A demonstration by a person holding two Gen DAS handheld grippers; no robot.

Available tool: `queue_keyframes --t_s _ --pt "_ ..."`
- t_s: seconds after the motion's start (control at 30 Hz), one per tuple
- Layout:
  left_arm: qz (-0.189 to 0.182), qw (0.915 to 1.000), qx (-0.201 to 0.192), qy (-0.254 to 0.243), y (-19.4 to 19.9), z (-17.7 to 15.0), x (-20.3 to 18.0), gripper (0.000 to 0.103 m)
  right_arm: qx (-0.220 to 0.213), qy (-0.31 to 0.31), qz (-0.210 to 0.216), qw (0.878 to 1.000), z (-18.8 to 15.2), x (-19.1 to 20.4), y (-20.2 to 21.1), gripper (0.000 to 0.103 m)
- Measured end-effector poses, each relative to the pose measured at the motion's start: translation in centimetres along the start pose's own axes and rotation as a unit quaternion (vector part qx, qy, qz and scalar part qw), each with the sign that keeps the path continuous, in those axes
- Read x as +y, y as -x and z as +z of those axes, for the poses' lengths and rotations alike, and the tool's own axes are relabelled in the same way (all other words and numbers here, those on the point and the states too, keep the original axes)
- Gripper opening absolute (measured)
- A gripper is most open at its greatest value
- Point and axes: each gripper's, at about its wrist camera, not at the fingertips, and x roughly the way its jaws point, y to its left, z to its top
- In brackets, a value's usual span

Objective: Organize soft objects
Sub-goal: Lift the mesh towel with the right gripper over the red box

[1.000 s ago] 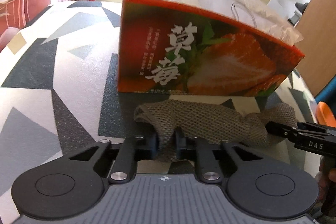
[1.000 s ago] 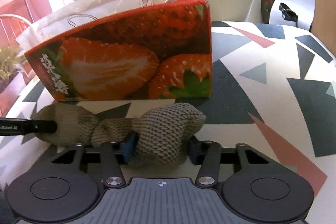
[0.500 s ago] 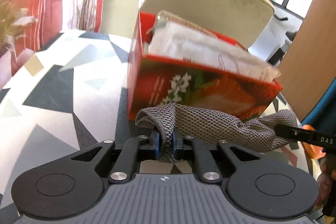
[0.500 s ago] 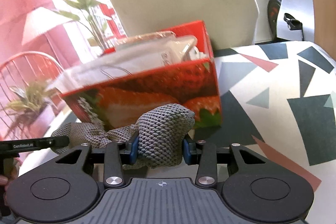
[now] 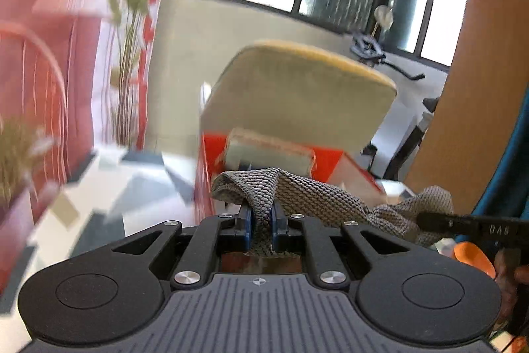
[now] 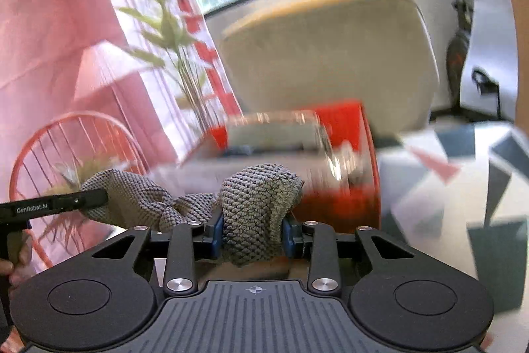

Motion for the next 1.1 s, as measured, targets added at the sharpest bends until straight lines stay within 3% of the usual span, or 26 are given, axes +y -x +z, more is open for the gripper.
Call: queue_keyframes --t_s 0.23,0.33,0.5,0.8,1.1 --pt "-0.005 0.9997 -0.023 -0.01 -2.4 4.5 -1.1 0.012 -0.016 0.069 -0.035 0.997 6.1 2.4 -1.9 0.026" --pt "-0.002 0.9999 -0.009 -0.005 -4.8 5.8 -1.1 0.011 -0.017 0.102 -0.056 0.993 8.6 2.9 -4.0 0.026" --pt "0.013 0.9981 0.037 -0.049 -9.4 6.2 -1.6 0.011 0.011 0.112 -0.08 0.99 11.0 2.0 -8.6 0.026" --pt "-0.001 0.9888 0.136 -0.061 -15.8 4.3 -1.3 0.012 0.12 0.082 -0.102 0.984 9.7 -1.5 -15.7 0.026" --pt "-0.02 0.9834 0.171 -0.056 -17.4 3.0 -1.3 0.012 0.177 0.07 -0.103 0.976 8.0 -2.9 -18.7 0.026"
